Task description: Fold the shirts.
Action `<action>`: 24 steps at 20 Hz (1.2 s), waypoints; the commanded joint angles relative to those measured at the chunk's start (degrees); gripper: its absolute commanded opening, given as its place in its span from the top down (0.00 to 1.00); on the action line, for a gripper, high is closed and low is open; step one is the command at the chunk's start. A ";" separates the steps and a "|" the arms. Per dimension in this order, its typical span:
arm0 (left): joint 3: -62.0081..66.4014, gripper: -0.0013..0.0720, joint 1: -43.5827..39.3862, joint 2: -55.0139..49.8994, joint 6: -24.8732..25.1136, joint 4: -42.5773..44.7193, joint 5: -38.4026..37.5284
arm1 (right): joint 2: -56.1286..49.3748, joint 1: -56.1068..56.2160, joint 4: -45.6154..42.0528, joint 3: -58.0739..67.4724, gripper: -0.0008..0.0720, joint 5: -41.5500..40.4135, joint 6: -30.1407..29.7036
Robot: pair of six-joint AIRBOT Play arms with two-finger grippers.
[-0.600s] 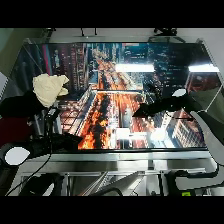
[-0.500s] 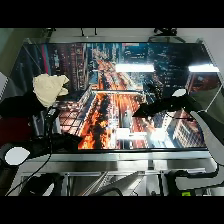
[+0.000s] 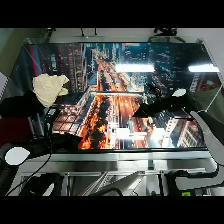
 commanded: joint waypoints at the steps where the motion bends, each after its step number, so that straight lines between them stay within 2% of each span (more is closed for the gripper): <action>1: 0.04 0.96 -0.02 0.02 0.02 0.02 0.02 | -0.04 -0.02 0.02 -0.02 0.97 0.00 0.00; 3: 0.04 0.96 -0.02 0.02 -0.02 -0.09 0.20 | -0.04 -0.02 0.37 -0.02 0.97 0.00 0.00; 7: 0.20 0.96 0.04 -0.02 0.39 0.61 5.55 | -0.04 0.00 0.46 -0.02 0.97 -1.60 0.02; 9: 3.78 0.96 2.29 -1.09 0.44 10.05 6.29 | -0.04 0.00 2.12 -0.02 0.97 -3.10 0.04; 12: 16.92 0.96 14.56 -9.01 0.00 22.82 4.72 | -0.04 -0.02 9.35 -0.02 0.97 -5.66 0.00; 13: 21.38 0.96 20.35 -12.85 0.02 23.19 4.26 | -0.04 0.00 11.58 -0.02 0.97 -6.56 0.02; 14: 25.77 0.90 26.84 -17.11 0.04 21.88 3.93 | -0.04 0.00 12.98 -0.02 0.97 -6.64 0.00; 15: 29.40 0.31 32.81 -21.22 0.15 18.75 4.07 | -0.04 -0.02 13.38 -0.02 0.97 -6.84 0.00; 16: 31.93 0.05 37.90 -24.94 -0.13 13.64 4.46 | -0.07 -0.02 13.09 -0.02 0.97 -7.85 0.00; 18: 36.22 0.04 46.29 -32.61 2.01 1.99 6.38 | -0.81 -0.02 12.50 -0.02 0.95 -9.29 -0.15; 19: 38.21 0.04 48.65 -36.52 4.35 -1.90 7.80 | -1.51 -0.02 12.50 -0.02 0.75 -10.56 -0.15; 20: 40.74 0.04 50.03 -41.05 6.43 -3.34 9.01 | -2.45 -0.02 12.83 -0.02 0.43 -12.02 -0.13; 21: 43.47 0.04 50.34 -45.75 7.30 -2.86 9.73 | -3.45 -0.02 13.38 -0.02 0.26 -13.27 -0.13; 22: 45.88 0.04 50.29 -50.03 8.20 -2.80 10.16 | -4.52 0.00 13.62 -0.02 0.15 -14.14 -0.07; 23: 48.35 0.04 49.86 -54.64 8.46 -2.78 10.23 | -5.55 0.00 14.23 -0.02 0.10 -14.12 -0.11; 24: 50.45 0.04 49.31 -58.60 8.55 -2.78 10.58 | -6.60 0.00 14.47 -0.02 0.10 -14.08 -0.04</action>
